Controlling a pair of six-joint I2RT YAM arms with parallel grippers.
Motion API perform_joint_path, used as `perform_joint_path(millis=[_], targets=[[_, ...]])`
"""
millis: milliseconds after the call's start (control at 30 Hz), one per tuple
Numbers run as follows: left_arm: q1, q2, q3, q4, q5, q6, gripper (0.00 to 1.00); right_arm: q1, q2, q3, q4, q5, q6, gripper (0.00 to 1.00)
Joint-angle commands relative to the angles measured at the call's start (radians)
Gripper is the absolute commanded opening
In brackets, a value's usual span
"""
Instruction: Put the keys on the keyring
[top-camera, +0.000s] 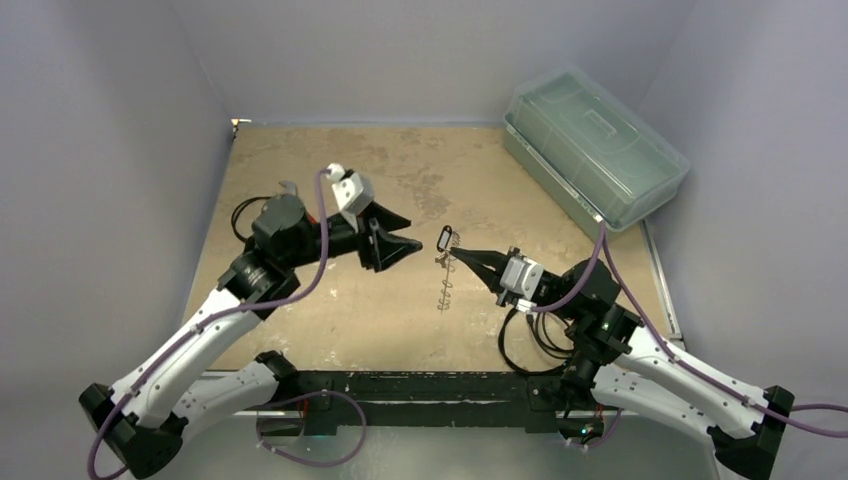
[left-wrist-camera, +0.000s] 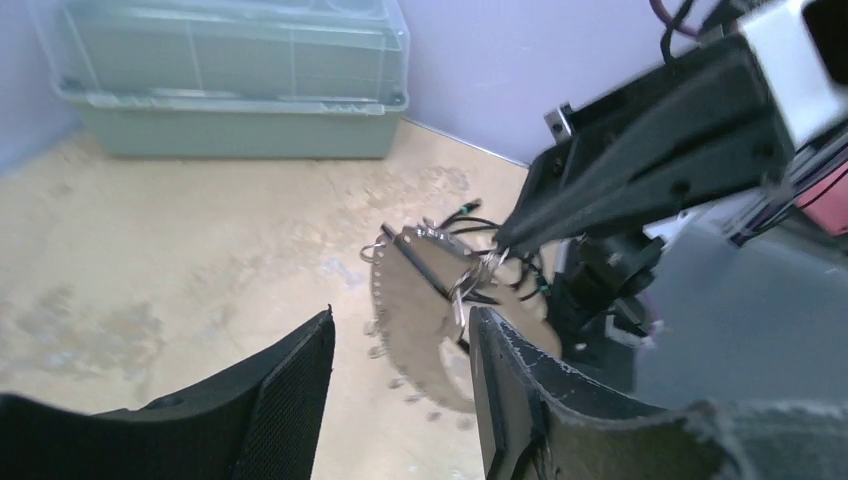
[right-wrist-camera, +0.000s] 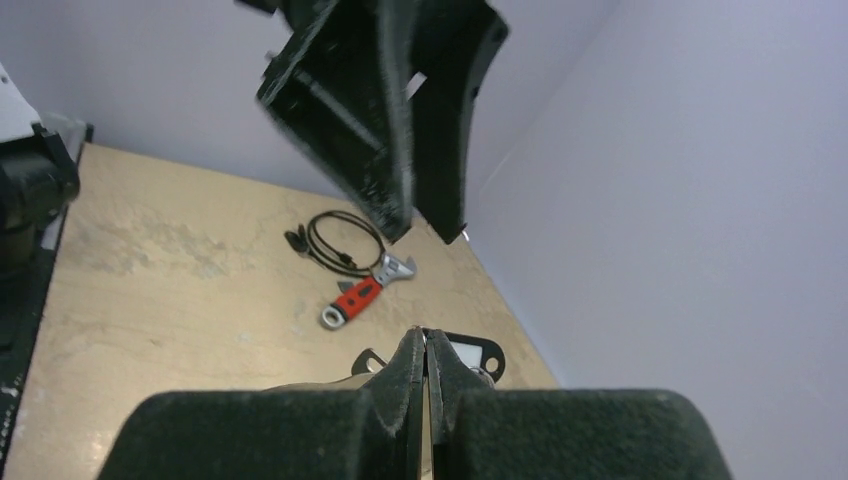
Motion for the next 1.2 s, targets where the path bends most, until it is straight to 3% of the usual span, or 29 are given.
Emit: perform_joint_path(millis=[0,100,333,467,700,900,1033,1167], targets=[[0.003,-0.147,-0.184,0.385,-0.025,0.140,0.51,0.006,0.020,0.019,0.139,-0.074,0.091,0.00],[0.003,-0.176,-0.241,0.439,-0.028,0.150,0.51,0.006,0.047,0.037,0.142,-0.102,0.115,0.00],[0.002,-0.223,-0.382,0.700,0.147,0.148,0.47,0.006,0.112,0.070,0.148,-0.137,0.141,0.00],[0.002,-0.211,-0.358,0.548,0.077,0.267,0.45,0.006,0.119,0.070,0.160,-0.160,0.154,0.00],[0.002,-0.104,-0.276,0.350,-0.003,0.309,0.39,0.006,0.106,0.085,0.126,-0.194,0.145,0.00],[0.002,-0.132,-0.351,0.441,0.053,0.373,0.43,0.006,0.098,0.126,0.043,-0.223,0.115,0.00],[0.002,-0.079,-0.302,0.288,0.084,0.419,0.38,0.005,0.072,0.119,0.046,-0.186,0.104,0.00],[0.003,-0.092,-0.335,0.262,0.148,0.419,0.36,0.005,0.066,0.117,0.051,-0.163,0.091,0.00]])
